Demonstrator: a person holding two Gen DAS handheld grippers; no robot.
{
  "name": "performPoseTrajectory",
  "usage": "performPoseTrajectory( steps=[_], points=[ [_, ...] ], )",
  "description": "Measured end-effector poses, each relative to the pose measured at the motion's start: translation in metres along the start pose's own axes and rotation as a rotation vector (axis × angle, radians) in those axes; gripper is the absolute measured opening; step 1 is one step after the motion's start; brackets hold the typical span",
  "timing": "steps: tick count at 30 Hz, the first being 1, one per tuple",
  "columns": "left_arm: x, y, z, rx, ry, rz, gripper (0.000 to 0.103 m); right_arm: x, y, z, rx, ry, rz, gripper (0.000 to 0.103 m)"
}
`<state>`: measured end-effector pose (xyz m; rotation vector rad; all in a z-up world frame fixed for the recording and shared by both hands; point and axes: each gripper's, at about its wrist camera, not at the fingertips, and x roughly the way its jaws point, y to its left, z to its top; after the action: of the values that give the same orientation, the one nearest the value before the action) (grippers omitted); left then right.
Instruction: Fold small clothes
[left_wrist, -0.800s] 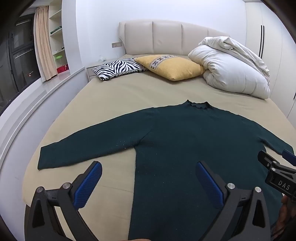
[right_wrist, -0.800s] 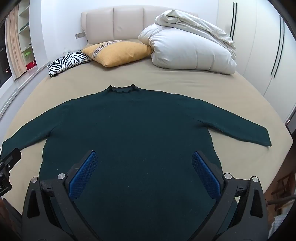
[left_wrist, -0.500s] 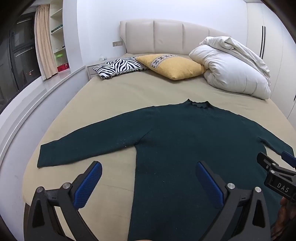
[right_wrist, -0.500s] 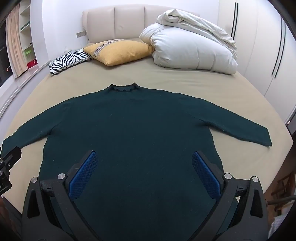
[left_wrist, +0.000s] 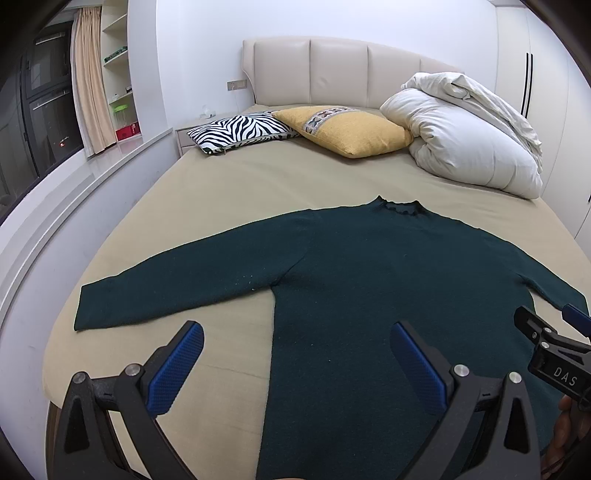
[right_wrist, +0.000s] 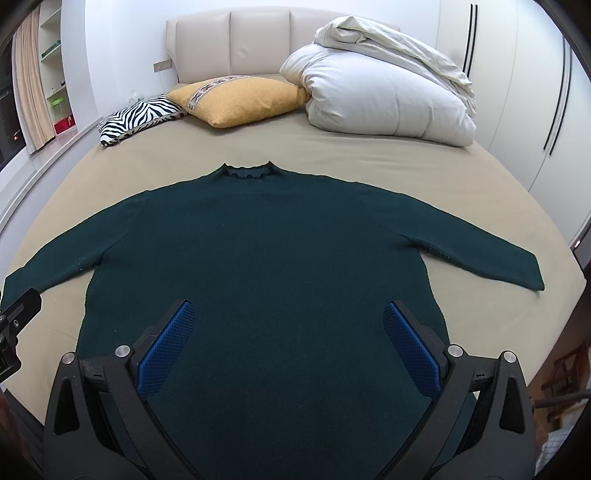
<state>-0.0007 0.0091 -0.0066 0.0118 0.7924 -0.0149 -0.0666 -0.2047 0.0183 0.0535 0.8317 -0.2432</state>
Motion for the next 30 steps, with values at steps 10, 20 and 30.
performPoseTrajectory(
  steps=[10, 20, 30],
  points=[
    [0.0002, -0.0008, 0.0006, 0.000, 0.002, 0.001, 0.103, -0.0004, 0.0012, -0.0024, -0.005, 0.000, 0.001, 0.103],
    [0.0004, -0.0001, 0.0011, 0.001, 0.003, 0.001, 0.103, 0.0007, 0.0026, -0.0035, -0.006, 0.004, 0.003, 0.103],
    [0.0007, -0.0008, 0.0017, 0.001, 0.005, 0.001, 0.103, 0.0018, 0.0029, -0.0053, -0.006, 0.006, 0.006, 0.103]
  ],
)
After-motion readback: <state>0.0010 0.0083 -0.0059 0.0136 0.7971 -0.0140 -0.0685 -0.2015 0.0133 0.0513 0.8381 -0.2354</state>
